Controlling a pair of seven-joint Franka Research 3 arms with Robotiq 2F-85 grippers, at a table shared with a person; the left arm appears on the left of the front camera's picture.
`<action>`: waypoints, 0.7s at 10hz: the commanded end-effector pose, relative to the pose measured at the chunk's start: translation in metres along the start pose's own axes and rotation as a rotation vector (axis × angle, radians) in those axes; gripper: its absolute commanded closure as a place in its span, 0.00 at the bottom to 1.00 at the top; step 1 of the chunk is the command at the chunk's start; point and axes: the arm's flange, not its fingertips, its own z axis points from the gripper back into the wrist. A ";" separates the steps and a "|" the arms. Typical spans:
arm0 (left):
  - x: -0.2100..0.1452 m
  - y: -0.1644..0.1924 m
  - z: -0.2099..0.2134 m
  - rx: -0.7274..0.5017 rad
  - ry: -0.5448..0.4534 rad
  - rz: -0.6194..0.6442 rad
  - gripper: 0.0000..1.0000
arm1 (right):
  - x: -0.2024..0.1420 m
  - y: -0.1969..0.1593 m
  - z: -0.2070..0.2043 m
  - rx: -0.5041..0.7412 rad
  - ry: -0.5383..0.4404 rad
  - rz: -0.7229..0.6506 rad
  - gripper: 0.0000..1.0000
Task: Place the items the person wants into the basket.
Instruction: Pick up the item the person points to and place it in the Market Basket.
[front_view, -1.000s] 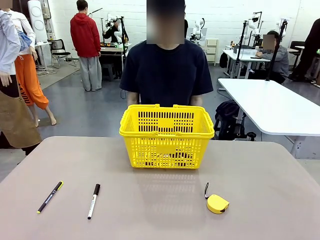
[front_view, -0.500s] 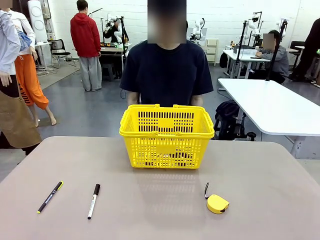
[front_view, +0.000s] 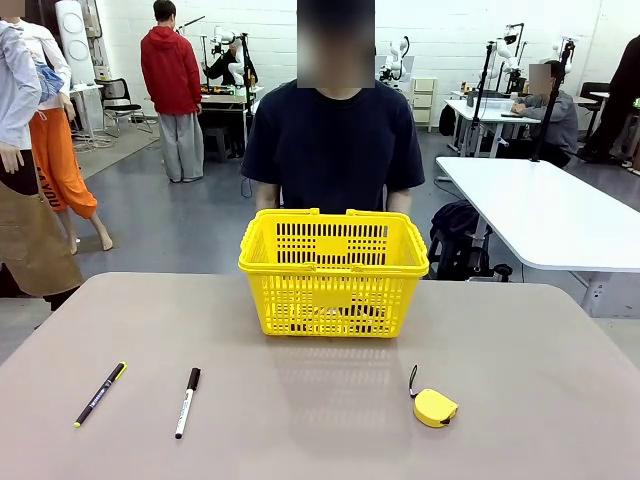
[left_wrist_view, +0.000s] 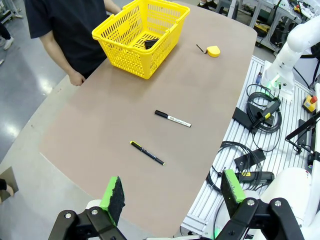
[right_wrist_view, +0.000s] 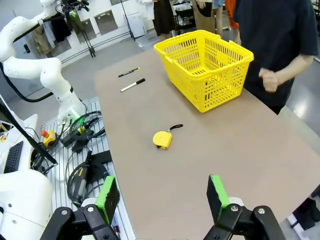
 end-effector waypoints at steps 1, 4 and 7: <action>-0.001 -0.001 0.001 -0.010 -0.015 -0.021 0.00 | 0.000 -0.001 0.005 0.012 -0.007 0.012 0.07; -0.001 -0.001 0.001 -0.010 -0.015 -0.021 0.00 | 0.000 -0.001 0.005 0.012 -0.007 0.012 0.07; -0.001 -0.001 0.001 -0.010 -0.015 -0.021 0.00 | 0.000 -0.001 0.005 0.012 -0.007 0.012 0.07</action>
